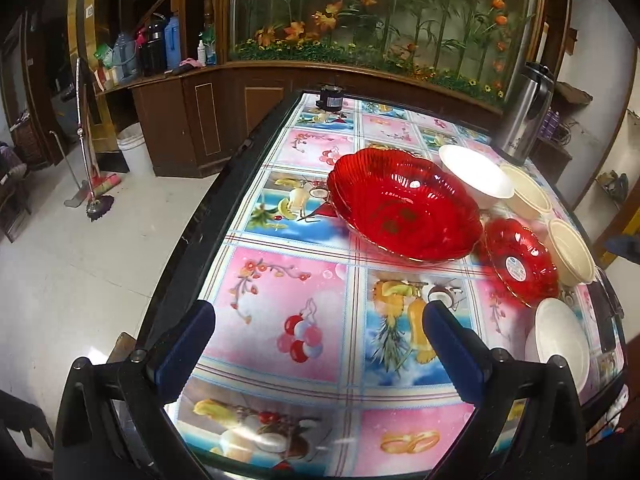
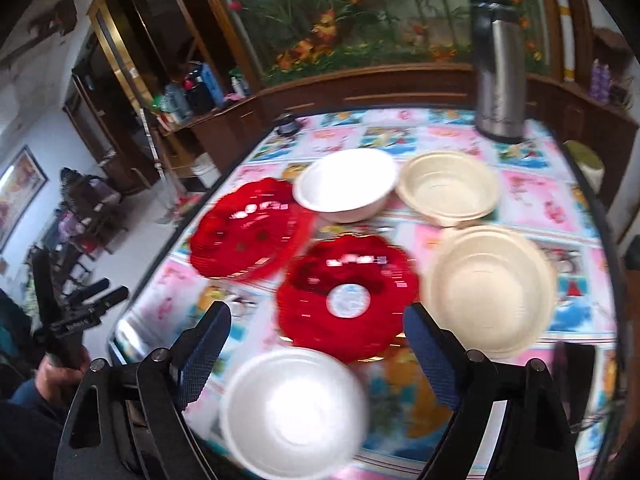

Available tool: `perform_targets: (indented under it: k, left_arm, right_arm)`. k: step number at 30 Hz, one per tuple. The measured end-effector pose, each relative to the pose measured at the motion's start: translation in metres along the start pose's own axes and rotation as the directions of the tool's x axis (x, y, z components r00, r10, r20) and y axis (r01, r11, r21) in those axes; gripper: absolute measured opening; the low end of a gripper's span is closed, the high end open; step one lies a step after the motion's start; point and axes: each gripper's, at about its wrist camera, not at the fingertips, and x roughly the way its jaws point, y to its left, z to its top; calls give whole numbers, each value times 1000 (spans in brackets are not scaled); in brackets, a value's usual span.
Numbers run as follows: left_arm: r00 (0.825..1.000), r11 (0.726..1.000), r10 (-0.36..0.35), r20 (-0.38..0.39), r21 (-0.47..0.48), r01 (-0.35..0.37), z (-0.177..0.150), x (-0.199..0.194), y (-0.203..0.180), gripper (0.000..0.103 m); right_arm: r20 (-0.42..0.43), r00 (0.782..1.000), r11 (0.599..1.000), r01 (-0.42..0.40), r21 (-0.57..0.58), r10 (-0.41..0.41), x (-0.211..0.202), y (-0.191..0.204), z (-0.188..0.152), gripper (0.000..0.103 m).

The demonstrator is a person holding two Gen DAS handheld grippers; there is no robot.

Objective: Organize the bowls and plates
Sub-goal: 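Move the left tool toward the large red scalloped plate, then grasp the rim of the large red plate with the left gripper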

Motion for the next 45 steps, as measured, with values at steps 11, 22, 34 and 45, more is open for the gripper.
perform_targets:
  k: [11,22,34,45]
  left_arm:
    - [999,999,-45,-25,11,45,14,3,21,103]
    - [995,994,-92,-36,59,94,34,21,23,103]
    - [980,988,-144,-137,39,150,83,74,14,102]
    - [944,969,-246,-220,-66,237,114,132,20,55]
  right_arm:
    - [-32,997,993,-72,91,75,25,16,19,81]
    - [-91,994,996,-51,73,58,63,36,32,78]
    - [-153,988,996,-21,87,35,102,30,62,64]
    - [-230,972,990,-21,139,53,150,20,81,42]
